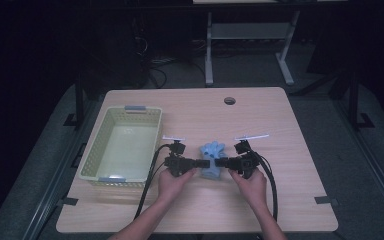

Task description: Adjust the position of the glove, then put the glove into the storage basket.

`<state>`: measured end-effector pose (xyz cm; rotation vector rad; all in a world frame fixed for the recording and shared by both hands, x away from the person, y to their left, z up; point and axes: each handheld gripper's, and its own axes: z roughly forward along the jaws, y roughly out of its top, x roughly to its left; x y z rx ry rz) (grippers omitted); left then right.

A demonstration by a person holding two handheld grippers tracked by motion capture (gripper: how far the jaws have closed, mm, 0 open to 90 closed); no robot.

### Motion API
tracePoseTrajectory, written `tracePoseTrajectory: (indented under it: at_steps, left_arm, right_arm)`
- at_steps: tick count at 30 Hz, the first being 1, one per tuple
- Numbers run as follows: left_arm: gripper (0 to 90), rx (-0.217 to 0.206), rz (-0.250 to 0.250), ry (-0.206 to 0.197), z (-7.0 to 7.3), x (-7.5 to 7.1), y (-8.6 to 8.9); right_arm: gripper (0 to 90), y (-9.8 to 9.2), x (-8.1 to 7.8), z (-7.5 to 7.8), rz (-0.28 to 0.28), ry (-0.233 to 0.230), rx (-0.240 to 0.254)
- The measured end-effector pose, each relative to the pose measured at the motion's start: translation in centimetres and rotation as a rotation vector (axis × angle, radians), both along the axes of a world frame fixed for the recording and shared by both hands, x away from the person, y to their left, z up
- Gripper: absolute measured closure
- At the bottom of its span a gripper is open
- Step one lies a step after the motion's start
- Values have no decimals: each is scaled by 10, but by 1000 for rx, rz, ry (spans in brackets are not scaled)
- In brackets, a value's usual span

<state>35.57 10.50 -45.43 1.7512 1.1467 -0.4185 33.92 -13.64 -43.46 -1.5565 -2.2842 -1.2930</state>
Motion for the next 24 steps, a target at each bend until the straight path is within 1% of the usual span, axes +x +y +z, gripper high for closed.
tracePoseTrajectory:
  at_steps: [6,12,16,17,24]
  left_arm:
    - [776,-2,-4,-14,7,1,0]
    - [776,1,-10,-22,11,1,0]
    - [776,1,-14,-28,13,0,1]
    - [776,0,-15,-32,14,0,2]
    - [776,-13,-10,-45,22,1,7]
  right_arm:
    - [813,-1,1,8,7,-10,0]
    - [812,-2,0,10,4,-8,17]
    - [811,-2,0,10,7,-19,16]
    - [810,-2,0,12,6,-15,18]
    - [809,3,1,23,18,-37,10]
